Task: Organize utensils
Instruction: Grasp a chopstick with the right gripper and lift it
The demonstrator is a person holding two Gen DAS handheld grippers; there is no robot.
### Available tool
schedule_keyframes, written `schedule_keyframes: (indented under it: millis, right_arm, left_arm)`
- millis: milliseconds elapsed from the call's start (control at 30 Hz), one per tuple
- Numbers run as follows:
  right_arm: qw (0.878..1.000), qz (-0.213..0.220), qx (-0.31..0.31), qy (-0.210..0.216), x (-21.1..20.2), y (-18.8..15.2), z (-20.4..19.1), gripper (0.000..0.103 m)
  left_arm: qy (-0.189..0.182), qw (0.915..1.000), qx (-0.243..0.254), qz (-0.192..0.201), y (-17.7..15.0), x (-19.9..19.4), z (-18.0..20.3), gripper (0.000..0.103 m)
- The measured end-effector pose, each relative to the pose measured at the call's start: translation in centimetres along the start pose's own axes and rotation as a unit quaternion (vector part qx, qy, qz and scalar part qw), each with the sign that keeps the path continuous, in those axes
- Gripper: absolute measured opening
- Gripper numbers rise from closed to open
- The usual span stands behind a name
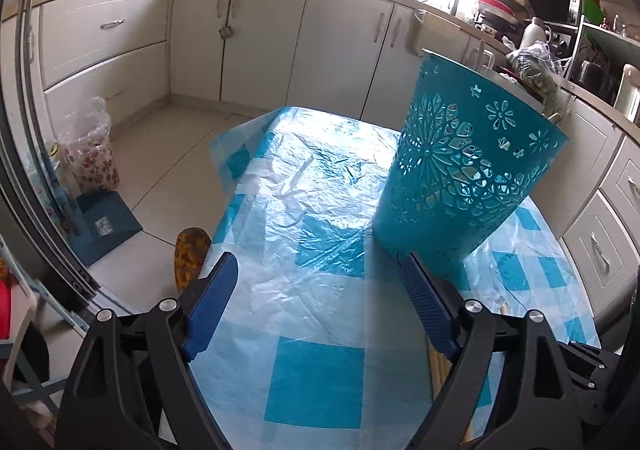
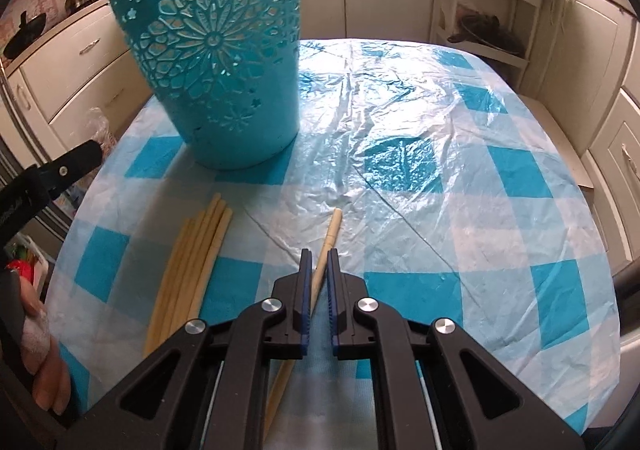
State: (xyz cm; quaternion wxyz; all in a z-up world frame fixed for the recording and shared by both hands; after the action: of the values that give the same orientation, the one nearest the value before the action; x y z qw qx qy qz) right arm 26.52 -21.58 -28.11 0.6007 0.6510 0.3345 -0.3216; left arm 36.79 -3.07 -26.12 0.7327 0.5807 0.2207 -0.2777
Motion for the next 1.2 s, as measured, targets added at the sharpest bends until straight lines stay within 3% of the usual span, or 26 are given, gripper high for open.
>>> schedule_keyframes:
  millis: [167,333,433,600,667,767,933,1200]
  right_arm:
    - [0.999,-0.018,0.015,0.021,-0.2,-0.4,0.7,0.009]
    - [0.999,-0.037,-0.009,0.002,0.2,0.0,-0.1,0.014]
    - [0.999,-0.035,-0.028,-0.009,0.3,0.2,-0.7,0.013]
    - [0.999,-0.046,-0.017,0.010,0.1,0.0,-0.3,0.010]
    - [0.998,-0.048,-0.010,0.034,0.0,-0.1,-0.3,0.020]
    - [0.998,-0.044,-0.022,0.023,0.0,-0.1,-0.7,0.020]
    - [0.999,-0.030,-0.018,0.011,-0.1,-0.2,-0.6,0.007]
    - [0.996,-0.015,0.057,0.068,-1.1,-0.9,1.3,0.006]
  left_arm:
    - [0.001,1.0000,-0.006,-0.001,-0.1,0.0,-0.2,0.081]
    - [0.005,1.0000,0.000,-0.002,-0.1,0.2,-0.1,0.081]
    - [0.007,1.0000,0.005,-0.003,-0.1,0.3,0.1,0.081]
    - [0.007,1.0000,0.005,-0.005,-0.2,0.4,0.2,0.082]
    - [0.007,0.9999,0.005,-0.006,-0.2,0.5,0.2,0.082]
    - [0.007,0.9999,0.006,-0.008,-0.3,0.6,0.2,0.083]
    - [0.008,0.9999,0.009,-0.008,-0.4,0.6,0.3,0.083]
    - [0.011,0.9997,0.020,-0.009,-0.5,0.7,0.8,0.084]
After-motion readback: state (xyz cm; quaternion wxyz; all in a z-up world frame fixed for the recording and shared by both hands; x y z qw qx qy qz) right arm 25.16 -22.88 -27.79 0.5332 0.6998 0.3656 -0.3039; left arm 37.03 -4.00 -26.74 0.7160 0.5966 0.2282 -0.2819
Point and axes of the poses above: each gripper's, at about its wrist camera, not at the fingertips, and x roughly the way its jaws point, z to its right, y to its top, the point moved 7 cm from there along x, roughly the way its jaws point, and after that the axes turned 2 degrees about -x, right-handed, at the moved point
